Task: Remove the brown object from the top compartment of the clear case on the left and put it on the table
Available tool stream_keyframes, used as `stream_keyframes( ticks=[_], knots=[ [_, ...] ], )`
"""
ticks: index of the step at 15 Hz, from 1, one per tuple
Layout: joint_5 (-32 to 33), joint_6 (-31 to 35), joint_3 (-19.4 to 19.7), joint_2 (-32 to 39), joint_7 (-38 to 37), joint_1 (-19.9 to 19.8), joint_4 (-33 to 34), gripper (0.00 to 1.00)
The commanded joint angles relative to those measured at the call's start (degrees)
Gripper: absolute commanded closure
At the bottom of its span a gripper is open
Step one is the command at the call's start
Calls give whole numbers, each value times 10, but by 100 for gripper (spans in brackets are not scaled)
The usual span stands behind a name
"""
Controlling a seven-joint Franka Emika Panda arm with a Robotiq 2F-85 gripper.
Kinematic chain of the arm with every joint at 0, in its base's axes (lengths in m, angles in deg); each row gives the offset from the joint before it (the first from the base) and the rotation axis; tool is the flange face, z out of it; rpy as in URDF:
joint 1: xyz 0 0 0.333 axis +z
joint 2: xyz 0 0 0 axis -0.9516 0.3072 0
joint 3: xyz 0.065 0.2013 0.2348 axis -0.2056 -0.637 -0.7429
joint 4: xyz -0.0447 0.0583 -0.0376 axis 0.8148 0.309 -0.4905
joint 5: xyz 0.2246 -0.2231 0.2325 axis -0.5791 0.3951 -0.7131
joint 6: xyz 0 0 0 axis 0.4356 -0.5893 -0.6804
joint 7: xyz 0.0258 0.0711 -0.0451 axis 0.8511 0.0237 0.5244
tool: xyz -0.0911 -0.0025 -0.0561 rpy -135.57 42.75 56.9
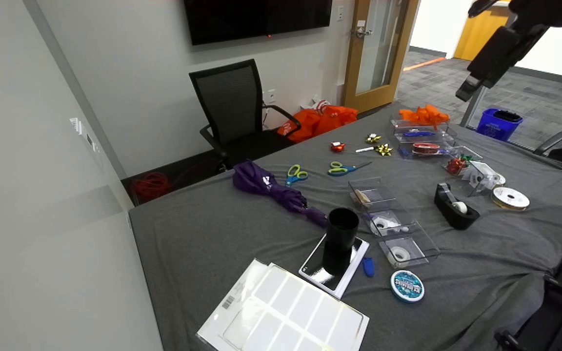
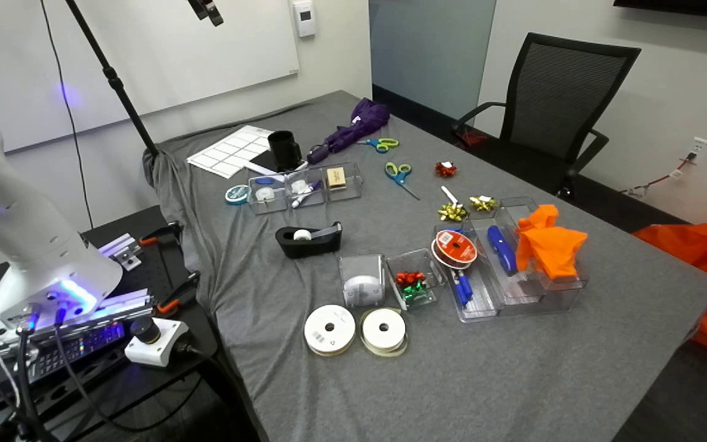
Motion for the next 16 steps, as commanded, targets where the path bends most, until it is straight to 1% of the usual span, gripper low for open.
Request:
stream_keyframes(
  ticks=[1,6,10,13,14,16],
  knots=[
    [0,-1,0,1,0,1,1,0],
    [4,-6,1,4,7,1,3,0],
    [21,-13,10,44,30,-6,33,0],
    [28,-23,28,83,70,-5,62,0],
    [29,-33,36,99,96,-4,75,0],
    [25,-31,52,126,150,-1,92,0]
  ],
)
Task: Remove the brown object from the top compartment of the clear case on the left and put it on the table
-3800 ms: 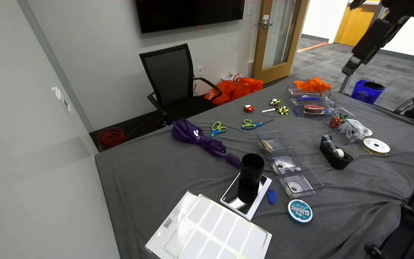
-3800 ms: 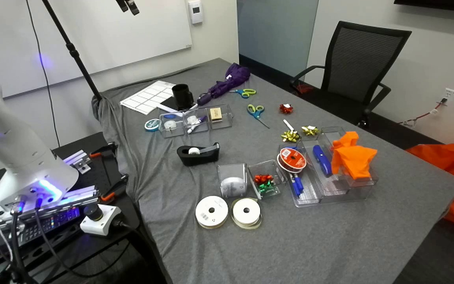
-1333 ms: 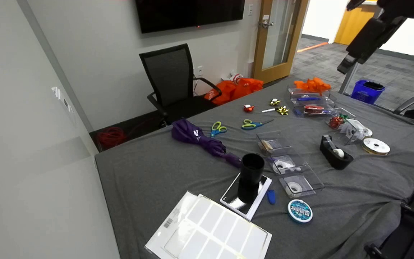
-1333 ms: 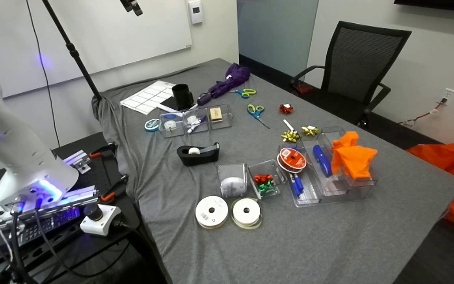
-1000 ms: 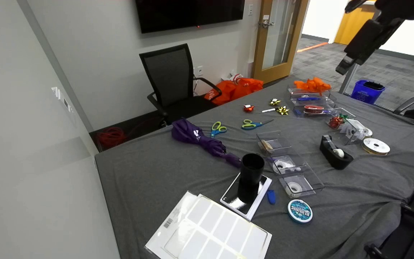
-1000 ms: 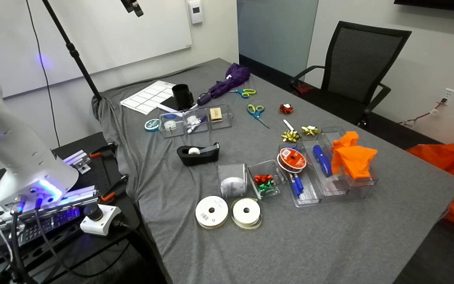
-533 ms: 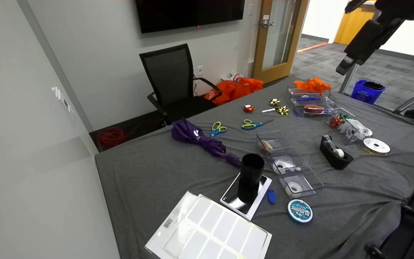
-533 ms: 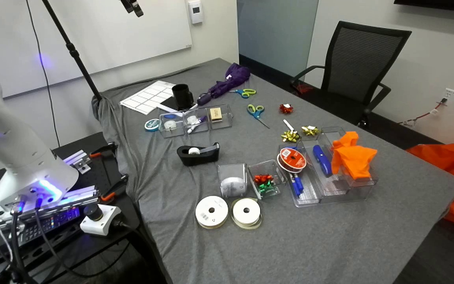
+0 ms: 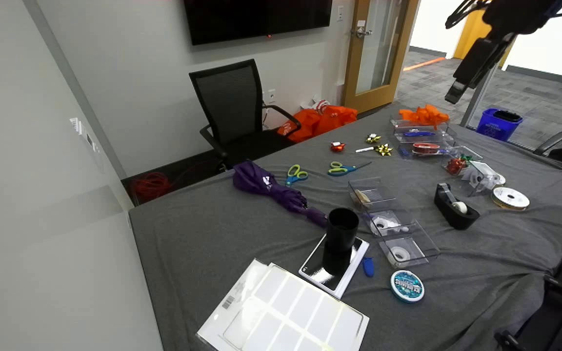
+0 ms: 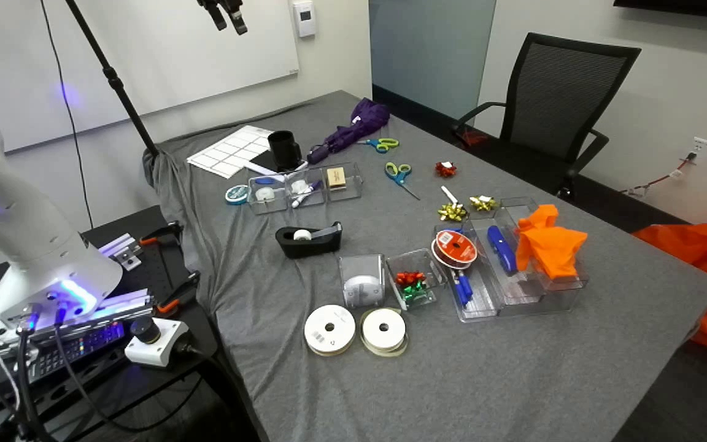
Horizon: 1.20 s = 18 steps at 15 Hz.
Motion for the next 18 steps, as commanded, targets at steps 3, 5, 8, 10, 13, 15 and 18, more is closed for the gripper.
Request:
stream_keyframes(
  ticks=[3,5,8,10,13,15,18],
  knots=[
    [12,-33,40,99,153,-4,79,0],
    [26,-39,50,123,214,-7,96,0],
    [67,-44,59,150,297,-13,120,0],
    [109,-86,60,171,324,-19,150,0],
    [170,-110,58,187,383,-24,175,0],
    [162,-90,56,173,363,-24,153,0],
    [165,-90,55,175,364,-24,156,0]
  ],
)
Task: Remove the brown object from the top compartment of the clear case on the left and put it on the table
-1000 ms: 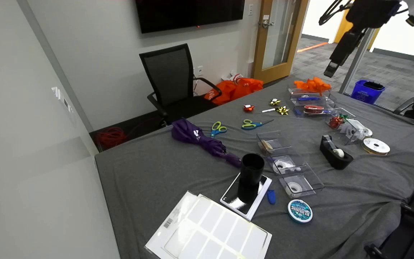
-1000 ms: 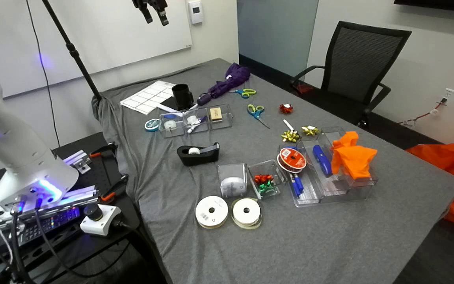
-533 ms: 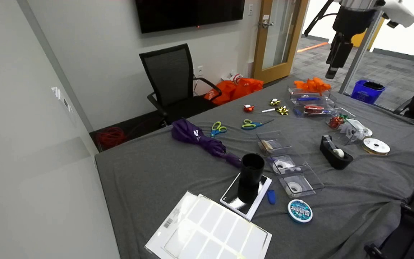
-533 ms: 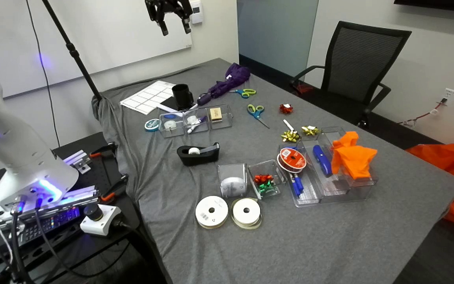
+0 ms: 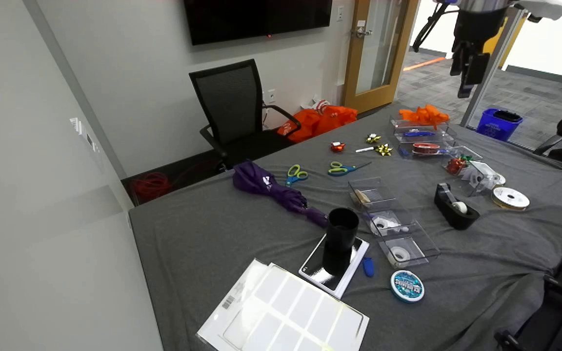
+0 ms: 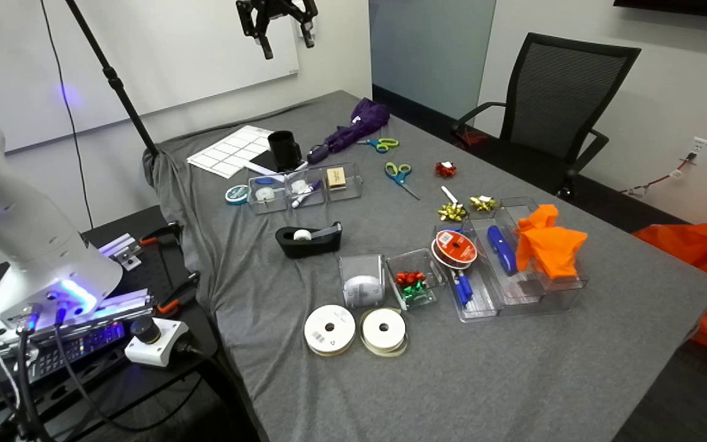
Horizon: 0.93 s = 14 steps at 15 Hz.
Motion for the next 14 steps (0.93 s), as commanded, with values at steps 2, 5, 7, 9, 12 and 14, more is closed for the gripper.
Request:
stream_keyframes(
  ticks=[2,5,7,9,12,14],
  knots=[
    [-1,-2,-8,0,0,-7,2,0],
    [-15,4,-6,0,18,-8,-1,0],
    [-52,32,4,10,85,-11,-2,0],
    [-85,71,16,37,151,-20,2,0],
    [-151,124,29,87,257,-42,16,0],
    [-211,150,30,128,333,-63,26,0]
  ],
)
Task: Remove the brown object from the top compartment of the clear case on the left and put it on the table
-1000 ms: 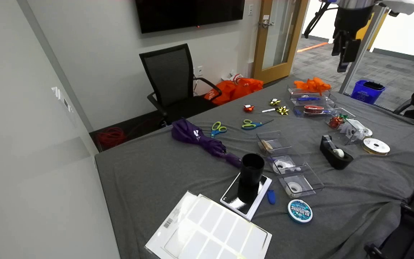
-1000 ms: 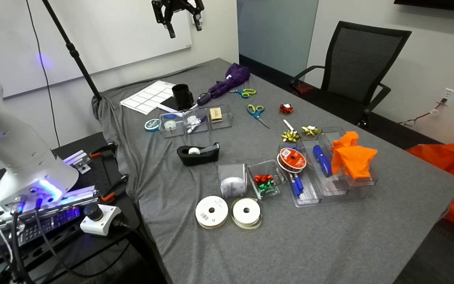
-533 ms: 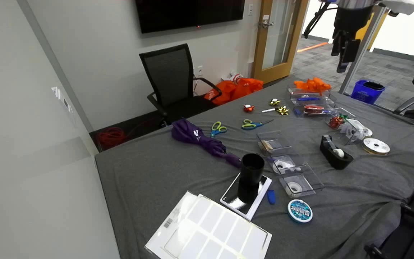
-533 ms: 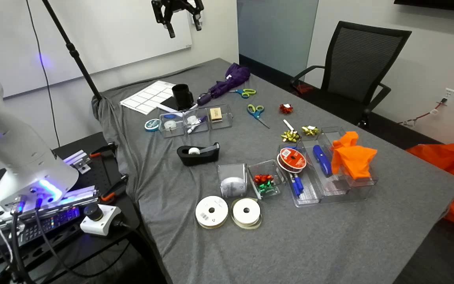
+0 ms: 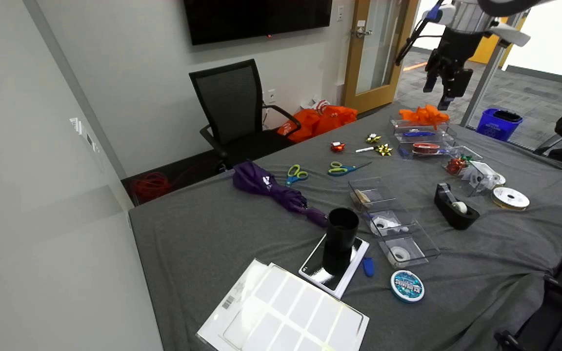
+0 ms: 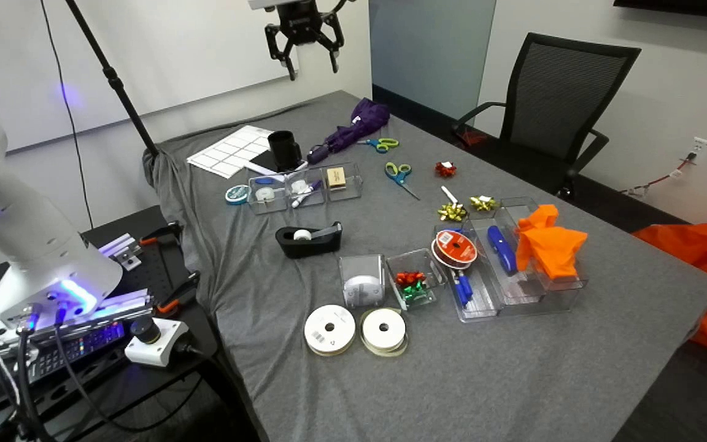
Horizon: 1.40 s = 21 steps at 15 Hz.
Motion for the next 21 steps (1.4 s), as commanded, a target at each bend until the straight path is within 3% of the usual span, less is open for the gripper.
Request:
stream_keyframes(
  ticks=[1,5,12,13,21],
  knots=[
    [-101,43,-2,81,143,-42,31,0],
    [-216,56,-22,141,309,-92,36,0],
    [-310,66,-50,210,510,-151,49,0],
    [-284,55,-40,192,462,-136,34,0],
    [-286,79,-46,230,484,-138,59,0]
  ],
)
